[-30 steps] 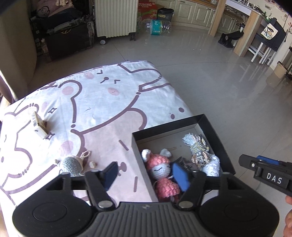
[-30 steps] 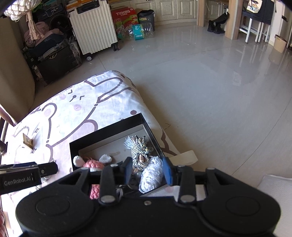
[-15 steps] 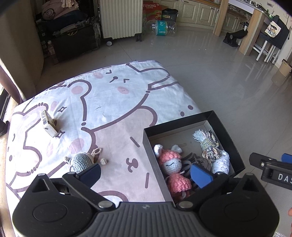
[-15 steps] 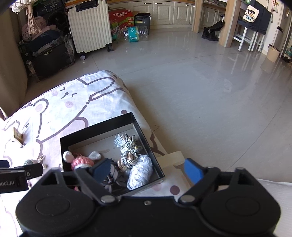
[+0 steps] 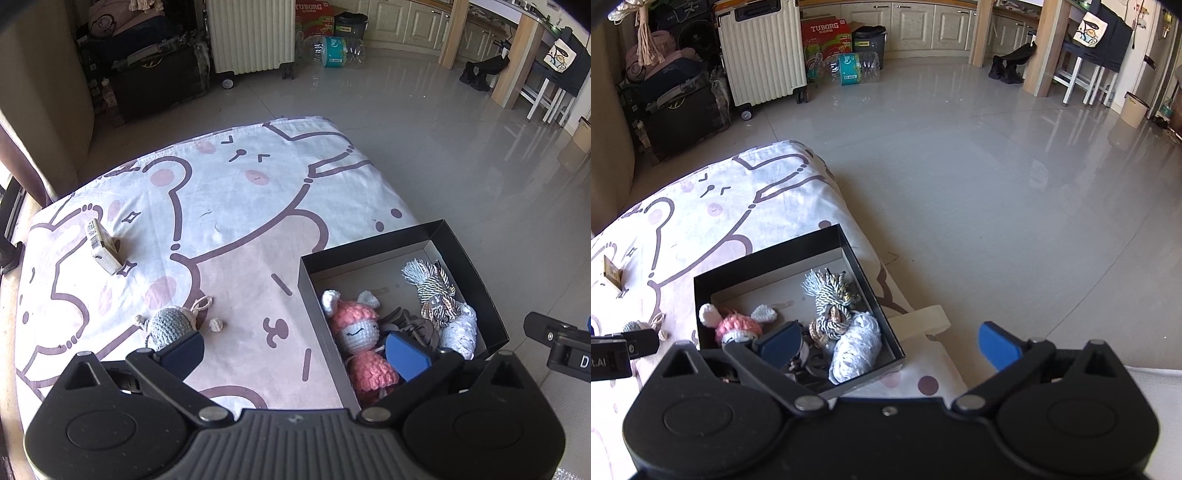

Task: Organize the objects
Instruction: 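Withdraw both grippers up and out of the black box, then move both tools over the grey knitted mouse on the bed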

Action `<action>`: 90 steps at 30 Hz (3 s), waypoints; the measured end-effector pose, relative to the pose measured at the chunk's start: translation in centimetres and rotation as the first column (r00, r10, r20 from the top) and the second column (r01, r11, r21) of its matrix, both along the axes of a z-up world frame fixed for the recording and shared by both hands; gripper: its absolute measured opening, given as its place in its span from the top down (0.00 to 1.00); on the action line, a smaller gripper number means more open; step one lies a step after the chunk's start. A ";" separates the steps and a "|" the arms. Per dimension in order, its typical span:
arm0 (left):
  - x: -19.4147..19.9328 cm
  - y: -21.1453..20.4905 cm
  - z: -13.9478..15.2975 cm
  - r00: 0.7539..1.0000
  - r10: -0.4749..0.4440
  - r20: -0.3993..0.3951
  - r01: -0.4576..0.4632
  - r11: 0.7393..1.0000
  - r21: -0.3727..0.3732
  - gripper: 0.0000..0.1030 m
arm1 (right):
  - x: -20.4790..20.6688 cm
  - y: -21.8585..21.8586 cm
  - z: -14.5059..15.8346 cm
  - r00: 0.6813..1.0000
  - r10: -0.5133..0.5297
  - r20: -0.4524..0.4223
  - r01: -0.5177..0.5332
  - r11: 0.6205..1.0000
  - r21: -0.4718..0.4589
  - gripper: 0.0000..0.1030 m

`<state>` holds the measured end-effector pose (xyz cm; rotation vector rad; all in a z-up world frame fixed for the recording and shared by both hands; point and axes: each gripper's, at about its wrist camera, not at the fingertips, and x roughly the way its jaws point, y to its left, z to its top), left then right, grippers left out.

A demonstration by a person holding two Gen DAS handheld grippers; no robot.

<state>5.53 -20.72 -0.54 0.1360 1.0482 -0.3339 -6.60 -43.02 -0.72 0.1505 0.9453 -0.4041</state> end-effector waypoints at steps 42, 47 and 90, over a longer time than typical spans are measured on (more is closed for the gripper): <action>2.8 8.8 -1.1 0.987 0.161 0.026 -0.161 0.987 0.013 0.00 | 4.3 4.6 -1.9 0.998 0.058 0.025 -0.060 0.994 0.093 0.00; 3.1 12.0 -1.4 0.975 0.220 0.022 -0.221 0.975 0.029 0.00 | 5.9 7.5 -2.0 0.992 0.122 0.033 -0.125 0.986 0.111 0.00; 4.2 23.3 -4.0 0.911 0.412 0.009 -0.413 0.911 0.006 0.00 | 11.4 20.6 -4.6 0.918 0.396 0.006 -0.394 0.913 0.102 0.00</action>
